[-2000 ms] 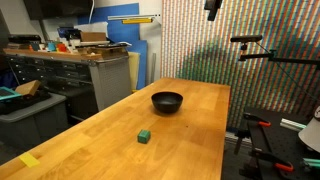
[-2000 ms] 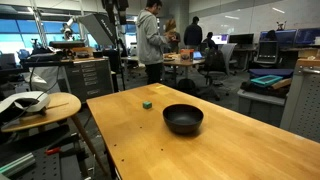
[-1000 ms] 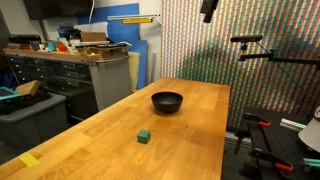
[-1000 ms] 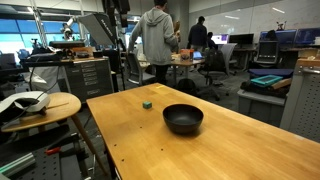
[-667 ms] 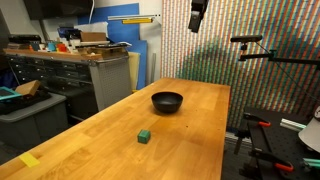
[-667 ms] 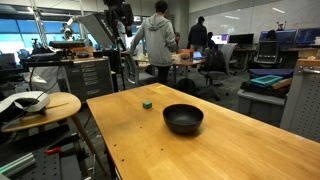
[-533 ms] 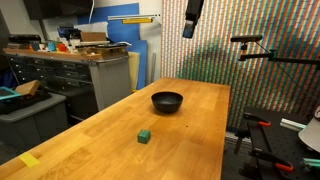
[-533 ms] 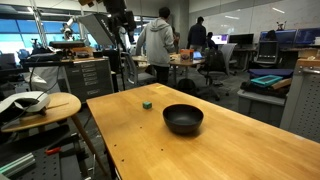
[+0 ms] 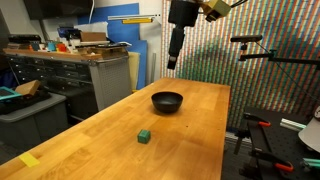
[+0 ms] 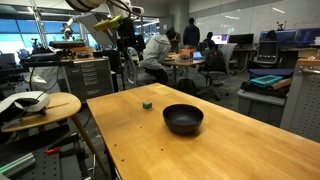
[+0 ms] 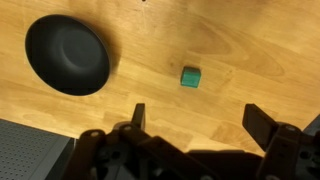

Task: Pick up the green block from the table and put it in the black bowl.

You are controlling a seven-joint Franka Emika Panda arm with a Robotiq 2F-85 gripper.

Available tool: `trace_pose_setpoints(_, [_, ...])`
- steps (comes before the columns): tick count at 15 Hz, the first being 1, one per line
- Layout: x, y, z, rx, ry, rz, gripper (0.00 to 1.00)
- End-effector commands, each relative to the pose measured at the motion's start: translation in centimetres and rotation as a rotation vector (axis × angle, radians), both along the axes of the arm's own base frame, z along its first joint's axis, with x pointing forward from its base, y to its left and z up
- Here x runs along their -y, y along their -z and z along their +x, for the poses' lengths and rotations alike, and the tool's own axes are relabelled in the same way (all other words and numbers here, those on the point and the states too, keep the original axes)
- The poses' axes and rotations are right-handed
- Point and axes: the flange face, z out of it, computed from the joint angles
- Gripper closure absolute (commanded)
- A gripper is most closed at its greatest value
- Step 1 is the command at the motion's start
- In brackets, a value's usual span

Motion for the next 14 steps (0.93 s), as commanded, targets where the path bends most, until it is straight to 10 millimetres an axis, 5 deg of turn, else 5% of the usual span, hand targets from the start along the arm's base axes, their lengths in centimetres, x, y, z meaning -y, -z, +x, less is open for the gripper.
trace_pose_setpoints(1, [-1.9,2.4,1.8,0.005,-0.003,0.014,0.0])
trace_pose_setpoints(14, [-5.7,11.5,3.2,-0.019,0.001,0.064,0.0])
